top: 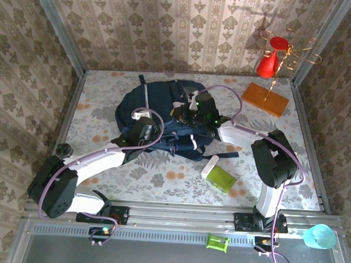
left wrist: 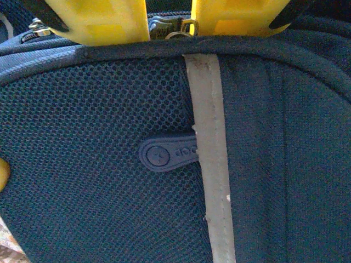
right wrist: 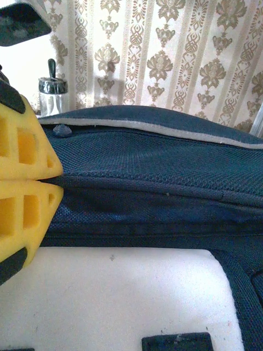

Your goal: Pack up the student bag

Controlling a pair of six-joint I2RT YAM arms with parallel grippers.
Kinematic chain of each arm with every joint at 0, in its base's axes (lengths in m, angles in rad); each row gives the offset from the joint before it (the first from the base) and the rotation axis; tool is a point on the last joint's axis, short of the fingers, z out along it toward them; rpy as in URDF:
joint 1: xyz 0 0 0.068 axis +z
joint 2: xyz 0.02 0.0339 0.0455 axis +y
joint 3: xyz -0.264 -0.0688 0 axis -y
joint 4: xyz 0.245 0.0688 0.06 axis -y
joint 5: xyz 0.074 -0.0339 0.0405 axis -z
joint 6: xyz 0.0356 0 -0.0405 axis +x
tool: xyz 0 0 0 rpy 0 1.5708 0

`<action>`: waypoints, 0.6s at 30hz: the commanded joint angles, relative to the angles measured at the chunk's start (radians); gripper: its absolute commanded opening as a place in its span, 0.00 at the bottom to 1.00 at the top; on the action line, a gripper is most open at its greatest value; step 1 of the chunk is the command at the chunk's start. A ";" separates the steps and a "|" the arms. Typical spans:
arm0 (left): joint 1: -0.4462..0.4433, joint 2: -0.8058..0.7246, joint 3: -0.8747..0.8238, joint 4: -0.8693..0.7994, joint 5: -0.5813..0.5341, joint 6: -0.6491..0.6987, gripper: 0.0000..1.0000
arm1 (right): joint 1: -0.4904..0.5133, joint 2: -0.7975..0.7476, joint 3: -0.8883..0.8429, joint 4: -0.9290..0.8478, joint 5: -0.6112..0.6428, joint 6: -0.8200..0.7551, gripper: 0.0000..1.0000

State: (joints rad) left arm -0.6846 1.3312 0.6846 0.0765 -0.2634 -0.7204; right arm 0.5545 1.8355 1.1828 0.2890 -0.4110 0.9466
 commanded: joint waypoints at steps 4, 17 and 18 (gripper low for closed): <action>0.010 0.061 -0.001 0.094 -0.029 -0.009 0.25 | 0.012 0.000 0.060 0.077 -0.108 0.008 0.00; 0.080 -0.027 0.026 -0.055 0.064 0.193 0.00 | -0.080 -0.013 0.063 -0.149 -0.109 -0.198 0.00; 0.099 -0.041 0.023 -0.066 0.100 0.208 0.00 | -0.085 -0.014 0.072 -0.180 -0.108 -0.229 0.00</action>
State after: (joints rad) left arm -0.6437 1.3289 0.6857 0.0845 -0.1883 -0.5926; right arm 0.4992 1.8481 1.2137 0.1959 -0.4721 0.8227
